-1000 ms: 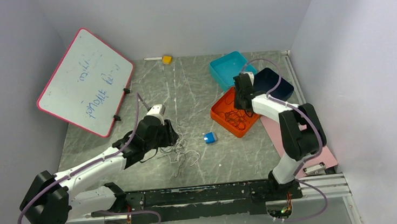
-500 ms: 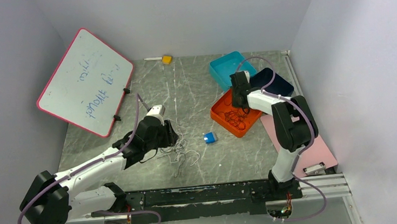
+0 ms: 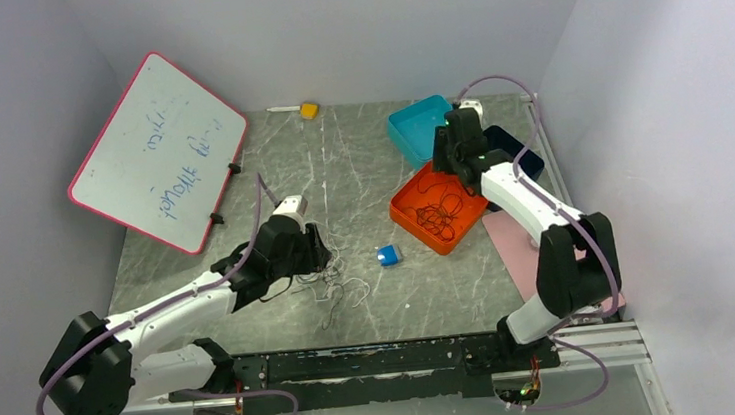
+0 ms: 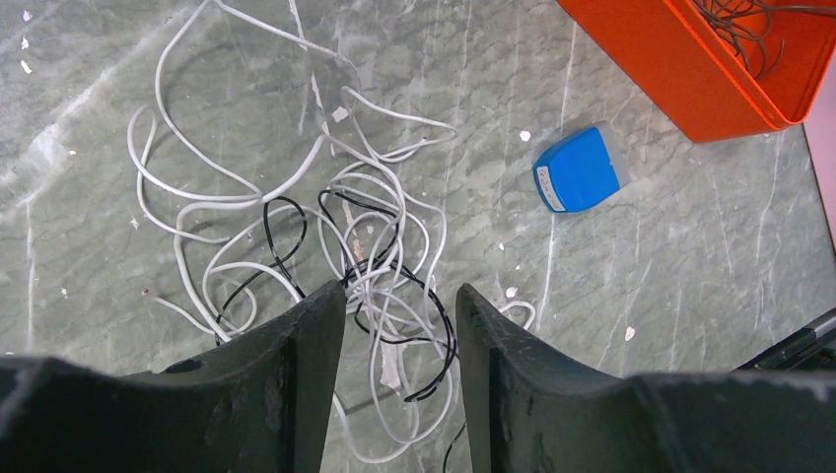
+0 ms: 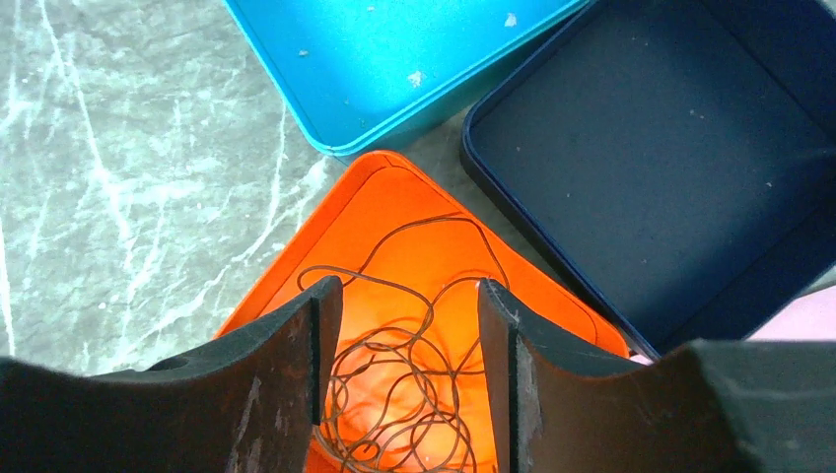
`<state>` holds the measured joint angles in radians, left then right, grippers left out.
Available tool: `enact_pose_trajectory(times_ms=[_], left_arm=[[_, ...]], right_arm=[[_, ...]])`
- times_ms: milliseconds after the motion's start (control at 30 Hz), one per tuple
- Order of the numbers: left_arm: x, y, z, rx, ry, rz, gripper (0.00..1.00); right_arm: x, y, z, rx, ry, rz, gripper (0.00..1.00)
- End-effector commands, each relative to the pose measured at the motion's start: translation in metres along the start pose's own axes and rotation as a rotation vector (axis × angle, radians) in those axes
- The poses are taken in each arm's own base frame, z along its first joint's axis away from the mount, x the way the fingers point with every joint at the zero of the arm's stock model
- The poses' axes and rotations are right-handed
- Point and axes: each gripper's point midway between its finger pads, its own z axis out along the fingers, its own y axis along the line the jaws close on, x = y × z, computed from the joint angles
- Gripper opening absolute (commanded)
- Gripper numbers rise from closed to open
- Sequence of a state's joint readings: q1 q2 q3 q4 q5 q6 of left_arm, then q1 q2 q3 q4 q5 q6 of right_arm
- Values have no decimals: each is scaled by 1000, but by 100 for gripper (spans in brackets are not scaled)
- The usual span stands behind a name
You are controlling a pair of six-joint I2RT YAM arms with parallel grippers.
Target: Untangle the cables
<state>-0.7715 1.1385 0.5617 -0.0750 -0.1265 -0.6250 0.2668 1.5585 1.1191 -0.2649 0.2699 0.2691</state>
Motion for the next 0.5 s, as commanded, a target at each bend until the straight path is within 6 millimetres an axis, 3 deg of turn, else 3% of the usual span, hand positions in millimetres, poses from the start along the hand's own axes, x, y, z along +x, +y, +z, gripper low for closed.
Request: enact_pose_trajectory(times_ms=[0, 467], left_arm=[[-5, -12, 0, 38, -5, 7, 51], [-3, -11, 3, 39, 4, 2, 51]], right_arm=[[-4, -4, -21, -13, 18, 0, 57], [55, 3, -94, -160, 235, 83, 55]])
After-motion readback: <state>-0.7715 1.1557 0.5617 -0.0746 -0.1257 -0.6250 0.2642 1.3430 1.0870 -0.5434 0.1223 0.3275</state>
